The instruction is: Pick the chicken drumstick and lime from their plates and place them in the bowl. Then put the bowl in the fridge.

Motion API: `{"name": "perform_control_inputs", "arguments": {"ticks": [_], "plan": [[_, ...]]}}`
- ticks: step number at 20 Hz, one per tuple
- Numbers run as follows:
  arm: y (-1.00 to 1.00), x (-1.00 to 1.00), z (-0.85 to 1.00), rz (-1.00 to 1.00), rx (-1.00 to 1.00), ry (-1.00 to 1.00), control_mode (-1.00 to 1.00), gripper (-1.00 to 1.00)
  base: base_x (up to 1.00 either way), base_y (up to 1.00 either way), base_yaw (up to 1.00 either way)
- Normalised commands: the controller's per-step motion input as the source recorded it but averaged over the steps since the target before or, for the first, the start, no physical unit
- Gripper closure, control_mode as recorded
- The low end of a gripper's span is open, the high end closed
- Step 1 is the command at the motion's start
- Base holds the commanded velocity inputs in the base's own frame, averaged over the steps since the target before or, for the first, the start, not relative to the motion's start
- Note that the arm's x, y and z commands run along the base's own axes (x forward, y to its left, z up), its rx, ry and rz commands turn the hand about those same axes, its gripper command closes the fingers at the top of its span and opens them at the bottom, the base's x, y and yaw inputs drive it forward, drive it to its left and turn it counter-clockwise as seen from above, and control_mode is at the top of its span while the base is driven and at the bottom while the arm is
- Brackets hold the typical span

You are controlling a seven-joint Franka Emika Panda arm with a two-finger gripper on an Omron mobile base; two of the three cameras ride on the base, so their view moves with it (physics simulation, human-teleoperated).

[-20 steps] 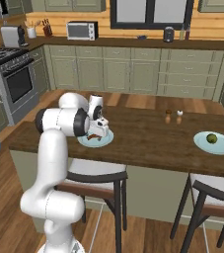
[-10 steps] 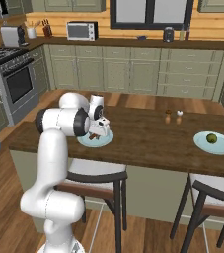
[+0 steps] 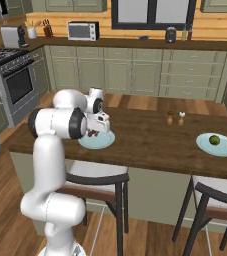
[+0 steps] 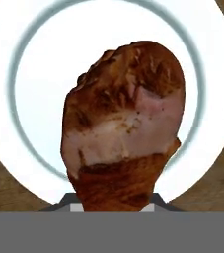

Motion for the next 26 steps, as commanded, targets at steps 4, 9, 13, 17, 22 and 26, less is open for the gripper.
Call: {"name": "perform_control_inputs", "arguments": {"ticks": [4, 9, 13, 17, 22, 26], "plan": [[0.0, -1.0, 0.96, 0.27, -0.01, -0.25, -1.0, 1.0, 0.0, 0.0, 0.0], [0.01, -1.0, 0.87, 0.24, 0.0, -0.39, -1.0, 1.0, 0.0, 0.0, 0.0], [0.0, -1.0, 0.89, 0.15, 0.0, -0.1, -1.0, 1.0, 0.0, 0.0, 0.0], [-0.02, -0.98, 0.44, -0.02, 0.0, 0.04, -1.0, 1.0, 0.0, 0.0, 0.0], [-0.03, -1.0, 0.4, -0.01, 0.0, 0.0, -1.0, 1.0, 0.0, 0.0, 0.0], [0.0, -1.0, 0.26, 0.0, 0.0, 0.0, -1.0, 1.0, 0.0, 0.0, 0.0]]}}
